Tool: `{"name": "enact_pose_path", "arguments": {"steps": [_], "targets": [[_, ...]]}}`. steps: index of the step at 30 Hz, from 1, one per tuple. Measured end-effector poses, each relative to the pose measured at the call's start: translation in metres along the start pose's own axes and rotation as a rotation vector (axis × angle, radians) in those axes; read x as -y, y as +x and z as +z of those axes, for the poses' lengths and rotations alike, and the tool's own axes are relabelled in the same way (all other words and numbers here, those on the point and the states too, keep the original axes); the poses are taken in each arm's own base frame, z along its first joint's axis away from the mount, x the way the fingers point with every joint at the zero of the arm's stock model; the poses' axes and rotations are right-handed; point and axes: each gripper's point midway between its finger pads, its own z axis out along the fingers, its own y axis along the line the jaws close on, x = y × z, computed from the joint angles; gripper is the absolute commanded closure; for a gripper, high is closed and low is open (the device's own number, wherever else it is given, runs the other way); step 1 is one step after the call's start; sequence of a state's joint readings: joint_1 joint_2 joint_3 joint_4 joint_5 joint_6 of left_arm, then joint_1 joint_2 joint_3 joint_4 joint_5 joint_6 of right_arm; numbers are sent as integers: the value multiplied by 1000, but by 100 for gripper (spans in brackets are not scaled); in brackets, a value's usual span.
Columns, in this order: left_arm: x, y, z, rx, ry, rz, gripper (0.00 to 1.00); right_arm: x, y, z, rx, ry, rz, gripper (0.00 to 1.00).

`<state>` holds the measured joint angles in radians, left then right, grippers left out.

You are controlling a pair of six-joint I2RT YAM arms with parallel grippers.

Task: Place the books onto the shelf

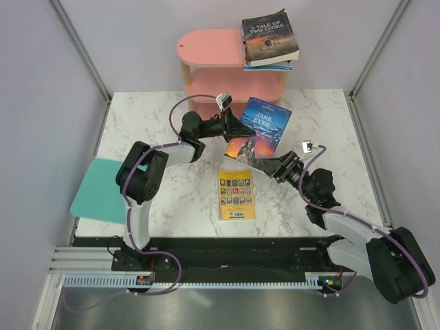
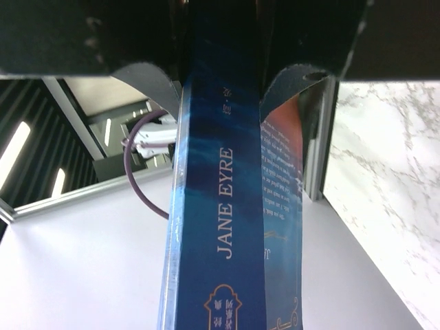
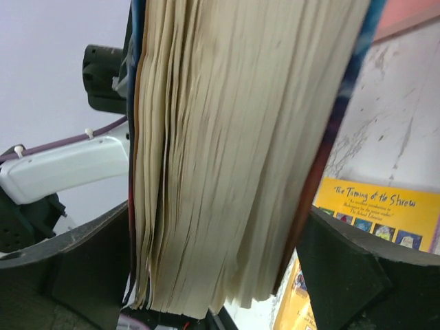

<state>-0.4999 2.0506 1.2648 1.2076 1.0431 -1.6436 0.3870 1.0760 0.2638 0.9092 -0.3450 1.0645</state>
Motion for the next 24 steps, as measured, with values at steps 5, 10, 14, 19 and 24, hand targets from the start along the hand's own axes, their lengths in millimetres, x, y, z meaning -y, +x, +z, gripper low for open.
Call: {"name": "enact_pose_path", "arguments": {"steps": [5,10,14,19,24], "targets": [[-14,-7,0,59,-42,19,98,-3,8,-2,-40,-13,11,26],[-25,-7,-4,104,-120,33,98,-4,8,-7,-35,4,13,65],[-22,-5,-6,107,-158,86,98,-1,10,-9,-46,24,30,90],[-18,-4,-10,116,-187,118,90,-4,11,-4,-80,41,23,99],[-17,-14,-21,155,-221,157,75,-2,11,12,-166,84,-8,100]]}}
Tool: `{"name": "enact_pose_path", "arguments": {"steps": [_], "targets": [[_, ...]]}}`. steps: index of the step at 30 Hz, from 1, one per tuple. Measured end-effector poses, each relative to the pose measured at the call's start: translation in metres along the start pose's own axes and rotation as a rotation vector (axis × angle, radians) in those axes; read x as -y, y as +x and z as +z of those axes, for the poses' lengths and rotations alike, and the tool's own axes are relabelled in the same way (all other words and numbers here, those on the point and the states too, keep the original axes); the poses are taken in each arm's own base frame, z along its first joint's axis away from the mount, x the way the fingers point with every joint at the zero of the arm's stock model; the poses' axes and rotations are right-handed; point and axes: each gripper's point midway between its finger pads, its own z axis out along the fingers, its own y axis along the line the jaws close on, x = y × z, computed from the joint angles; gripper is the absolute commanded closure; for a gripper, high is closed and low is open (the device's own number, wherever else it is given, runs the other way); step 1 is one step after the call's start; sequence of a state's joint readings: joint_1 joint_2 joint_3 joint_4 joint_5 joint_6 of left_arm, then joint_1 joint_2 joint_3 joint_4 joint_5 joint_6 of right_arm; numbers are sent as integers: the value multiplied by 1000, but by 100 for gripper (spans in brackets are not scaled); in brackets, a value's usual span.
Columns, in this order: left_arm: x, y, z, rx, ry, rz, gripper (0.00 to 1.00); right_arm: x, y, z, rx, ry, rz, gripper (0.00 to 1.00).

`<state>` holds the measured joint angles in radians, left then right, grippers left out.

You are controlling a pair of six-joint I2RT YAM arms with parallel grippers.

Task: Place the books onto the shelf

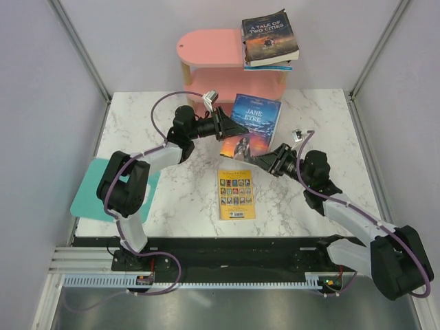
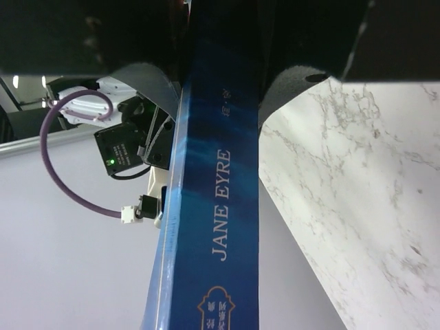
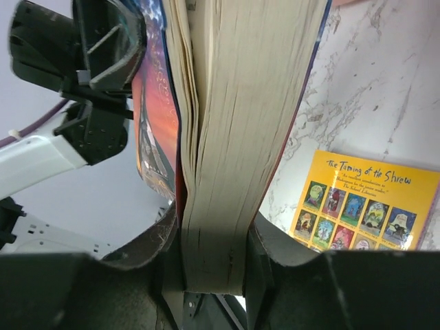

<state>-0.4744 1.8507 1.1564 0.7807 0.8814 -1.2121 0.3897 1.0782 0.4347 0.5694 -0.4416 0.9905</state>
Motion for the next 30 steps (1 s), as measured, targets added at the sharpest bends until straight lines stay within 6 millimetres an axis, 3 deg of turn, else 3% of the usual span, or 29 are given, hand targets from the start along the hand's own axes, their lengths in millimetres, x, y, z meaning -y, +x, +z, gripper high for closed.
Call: {"name": "enact_pose_path", "arguments": {"steps": [4,9,14,16,20,23,26,30], "targets": [[8,-12,-9,40,-19,53,68,-6,-7,11,-68,22,-55,100],[33,-22,-16,81,-15,154,65,-26,-19,13,-131,32,-166,100],[56,-28,-22,108,3,242,66,-41,-26,12,-163,15,-250,100],[56,-28,-22,108,4,253,74,-41,-24,12,-179,10,-265,100],[45,-25,-25,101,-25,246,79,-30,-16,17,-223,12,-250,100],[31,-21,-27,92,-55,229,57,-18,-7,20,-253,16,-229,100],[16,-17,-29,81,-92,204,46,-6,-1,25,-277,23,-219,100],[-11,-15,-34,88,-190,163,40,9,7,30,-316,29,-221,100]]}}
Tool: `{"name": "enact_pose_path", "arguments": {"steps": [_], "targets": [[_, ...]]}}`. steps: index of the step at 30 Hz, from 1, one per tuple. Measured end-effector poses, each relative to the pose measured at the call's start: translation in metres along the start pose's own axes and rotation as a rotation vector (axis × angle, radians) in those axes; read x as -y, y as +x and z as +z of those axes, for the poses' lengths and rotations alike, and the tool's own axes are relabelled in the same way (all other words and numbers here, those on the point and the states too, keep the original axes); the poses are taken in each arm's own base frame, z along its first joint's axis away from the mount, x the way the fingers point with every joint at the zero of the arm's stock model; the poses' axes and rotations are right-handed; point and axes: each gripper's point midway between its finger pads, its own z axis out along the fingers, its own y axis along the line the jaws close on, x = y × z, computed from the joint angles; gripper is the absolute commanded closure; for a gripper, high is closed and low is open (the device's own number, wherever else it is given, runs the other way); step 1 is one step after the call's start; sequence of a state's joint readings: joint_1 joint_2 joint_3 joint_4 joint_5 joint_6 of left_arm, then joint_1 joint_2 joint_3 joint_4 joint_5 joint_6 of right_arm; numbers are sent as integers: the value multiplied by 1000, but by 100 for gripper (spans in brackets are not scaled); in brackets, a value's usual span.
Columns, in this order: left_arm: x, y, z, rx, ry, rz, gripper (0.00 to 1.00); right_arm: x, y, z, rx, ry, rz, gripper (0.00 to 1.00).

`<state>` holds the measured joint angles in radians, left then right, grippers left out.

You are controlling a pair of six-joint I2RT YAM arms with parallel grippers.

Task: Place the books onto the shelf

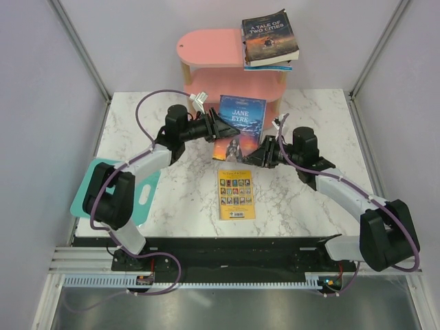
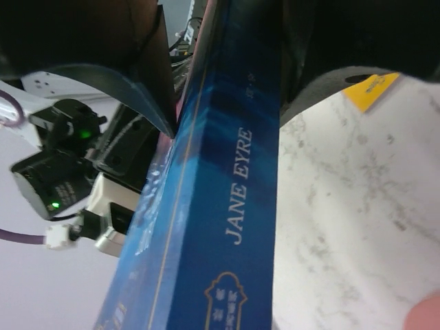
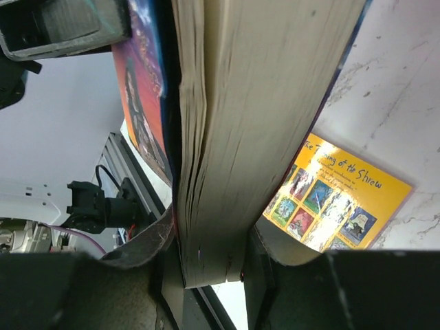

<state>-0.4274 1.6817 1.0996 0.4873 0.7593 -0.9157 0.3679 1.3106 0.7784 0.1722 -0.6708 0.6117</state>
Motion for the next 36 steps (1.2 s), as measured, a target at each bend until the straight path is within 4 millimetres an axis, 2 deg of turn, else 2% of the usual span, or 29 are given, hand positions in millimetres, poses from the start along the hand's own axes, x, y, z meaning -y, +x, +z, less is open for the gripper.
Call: {"name": "enact_pose_path", "arguments": {"steps": [5,9,13,16,19,25,31,36], "targets": [[-36,6,-10,1,-185,-21,31,6,9,4,-43,-6,-7,100],[-55,3,-33,26,-348,-26,27,4,11,3,-59,-19,-28,100],[-77,-31,-80,153,-534,-15,25,8,9,2,-55,-13,-52,100],[-86,-56,-114,248,-633,-4,25,14,8,-1,-54,8,-38,100],[-90,-60,-130,276,-679,1,25,23,8,-5,-57,36,-12,100],[-105,-40,-136,226,-720,-27,25,22,-5,-4,-26,16,-6,100],[-116,-24,-140,188,-749,-57,25,6,-23,1,-12,-59,-17,100],[-120,-20,-140,177,-757,-62,25,-10,-37,0,-2,-107,-48,100]]}}
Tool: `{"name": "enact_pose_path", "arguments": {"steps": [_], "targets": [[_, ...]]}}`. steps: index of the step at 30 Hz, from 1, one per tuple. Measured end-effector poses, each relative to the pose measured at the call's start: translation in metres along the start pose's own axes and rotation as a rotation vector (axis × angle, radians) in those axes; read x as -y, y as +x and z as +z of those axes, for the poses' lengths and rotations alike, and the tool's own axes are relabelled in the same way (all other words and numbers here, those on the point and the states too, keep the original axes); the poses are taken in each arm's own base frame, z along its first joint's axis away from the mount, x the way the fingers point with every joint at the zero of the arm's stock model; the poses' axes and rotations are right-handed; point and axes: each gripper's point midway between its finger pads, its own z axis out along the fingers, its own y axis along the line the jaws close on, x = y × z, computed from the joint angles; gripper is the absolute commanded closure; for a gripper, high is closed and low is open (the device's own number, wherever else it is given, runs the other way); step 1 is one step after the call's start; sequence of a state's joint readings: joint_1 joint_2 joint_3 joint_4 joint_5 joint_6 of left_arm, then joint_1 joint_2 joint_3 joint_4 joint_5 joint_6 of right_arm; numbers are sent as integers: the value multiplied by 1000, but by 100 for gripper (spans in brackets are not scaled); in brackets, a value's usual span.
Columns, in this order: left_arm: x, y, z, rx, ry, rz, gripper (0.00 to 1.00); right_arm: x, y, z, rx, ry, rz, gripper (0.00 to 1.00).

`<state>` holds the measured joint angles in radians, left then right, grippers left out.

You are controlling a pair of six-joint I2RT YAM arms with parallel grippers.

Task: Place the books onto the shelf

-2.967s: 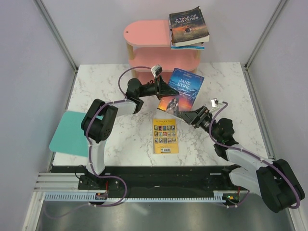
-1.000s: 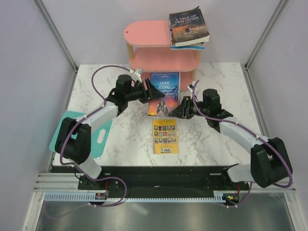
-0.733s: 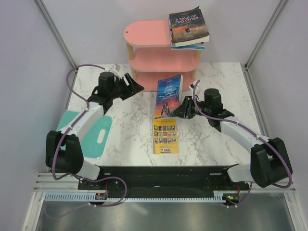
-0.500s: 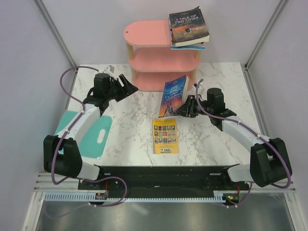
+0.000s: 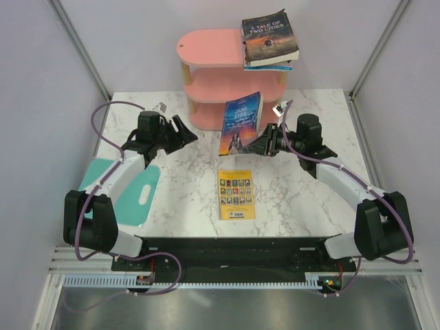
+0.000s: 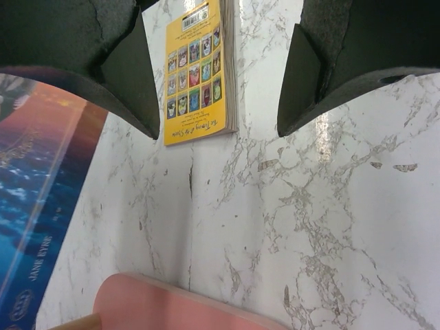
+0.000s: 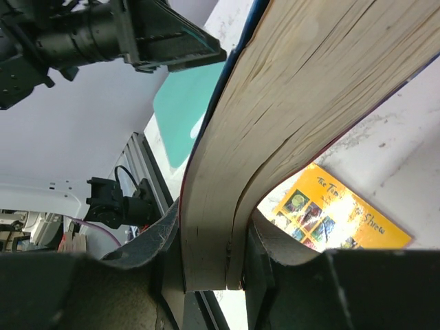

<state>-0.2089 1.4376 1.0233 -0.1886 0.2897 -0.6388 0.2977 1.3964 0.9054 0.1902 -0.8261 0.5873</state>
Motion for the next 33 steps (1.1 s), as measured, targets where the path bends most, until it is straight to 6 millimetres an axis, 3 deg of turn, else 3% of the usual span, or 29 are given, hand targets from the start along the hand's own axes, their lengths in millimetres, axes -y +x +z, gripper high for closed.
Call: {"name": "enact_pose_path", "arguments": {"steps": [7,11,19,26,30,33], "targets": [[-8,8,7,-28,-20,-6,26,-7,-23,5,31,-55,-17,100],[-13,14,10,-46,-30,-12,26,6,-33,9,63,-53,6,100],[-16,17,10,-55,-34,-5,26,56,-61,16,155,-86,150,100],[-24,28,10,-82,-52,-8,26,63,-113,19,234,-153,195,100],[-26,30,10,-89,-57,-9,26,68,-133,23,248,-168,224,100],[-26,31,10,-90,-57,-9,26,73,-137,29,237,-177,252,100]]}}
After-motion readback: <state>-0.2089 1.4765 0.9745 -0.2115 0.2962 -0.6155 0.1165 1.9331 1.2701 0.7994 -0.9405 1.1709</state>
